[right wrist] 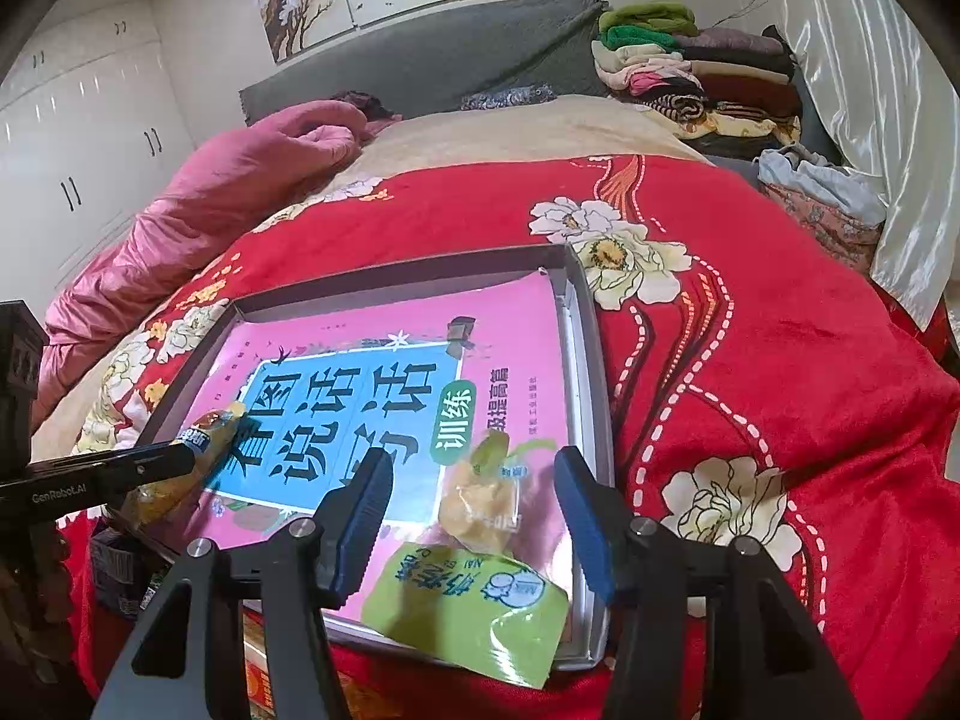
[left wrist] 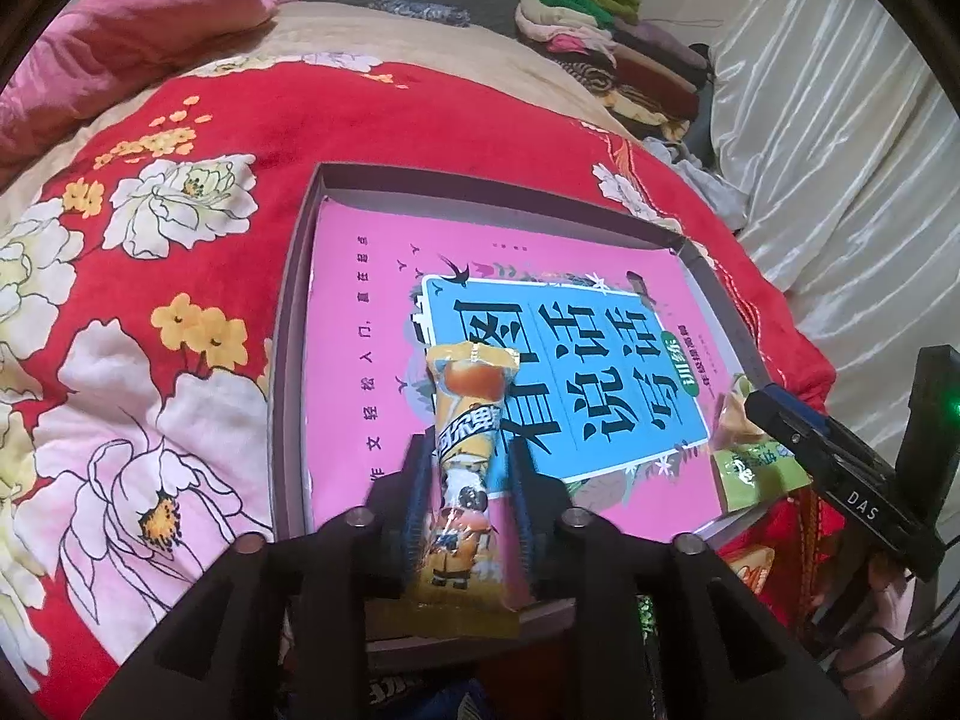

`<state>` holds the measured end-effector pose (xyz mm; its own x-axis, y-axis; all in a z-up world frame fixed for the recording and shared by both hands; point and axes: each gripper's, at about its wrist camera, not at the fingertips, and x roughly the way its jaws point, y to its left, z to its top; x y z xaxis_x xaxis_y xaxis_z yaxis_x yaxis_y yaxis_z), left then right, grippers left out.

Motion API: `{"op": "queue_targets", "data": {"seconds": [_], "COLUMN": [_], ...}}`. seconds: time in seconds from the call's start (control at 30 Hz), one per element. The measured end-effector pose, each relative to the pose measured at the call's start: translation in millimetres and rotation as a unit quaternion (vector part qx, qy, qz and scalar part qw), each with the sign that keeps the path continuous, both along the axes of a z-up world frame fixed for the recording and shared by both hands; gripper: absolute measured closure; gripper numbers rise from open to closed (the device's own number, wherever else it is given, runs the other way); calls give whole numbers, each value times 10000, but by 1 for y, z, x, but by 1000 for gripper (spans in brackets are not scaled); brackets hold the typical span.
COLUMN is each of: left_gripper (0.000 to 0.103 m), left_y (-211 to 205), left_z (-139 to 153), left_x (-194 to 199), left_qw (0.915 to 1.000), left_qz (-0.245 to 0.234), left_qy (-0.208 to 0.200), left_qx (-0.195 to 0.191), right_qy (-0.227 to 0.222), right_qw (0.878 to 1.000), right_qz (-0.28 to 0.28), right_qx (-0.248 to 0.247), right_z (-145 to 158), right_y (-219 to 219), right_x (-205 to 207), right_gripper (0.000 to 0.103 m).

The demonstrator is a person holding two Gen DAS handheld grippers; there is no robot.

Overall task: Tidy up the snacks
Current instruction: 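Carry the yellow bar over the tray with the left gripper while the right carries the green packet, then open the left gripper over the tray while the right gripper releases the green packet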

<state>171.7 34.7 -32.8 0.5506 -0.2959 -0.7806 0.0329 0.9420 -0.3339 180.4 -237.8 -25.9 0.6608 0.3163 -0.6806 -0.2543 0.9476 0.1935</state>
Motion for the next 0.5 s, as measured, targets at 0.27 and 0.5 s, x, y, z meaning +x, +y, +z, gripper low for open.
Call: {"op": "queue_targets", "data": {"seconds": [0.27,0.5], "left_gripper": [44,32], "left_y": [6,12], "left_z": [13,27], "left_x": [-2,-7], "left_qw": [9999,9991], "left_qz": [60,108], "left_qy": [-97,-330], "left_qx": [-110,-231], "right_qy": [-77,-332], "right_qw": [9999,9991], "right_qz": [9,215], "right_qx": [98,178], "right_z": [5,18], "right_y": [-2,1], "right_x": [-2,-10], "right_gripper": [40,36]}}
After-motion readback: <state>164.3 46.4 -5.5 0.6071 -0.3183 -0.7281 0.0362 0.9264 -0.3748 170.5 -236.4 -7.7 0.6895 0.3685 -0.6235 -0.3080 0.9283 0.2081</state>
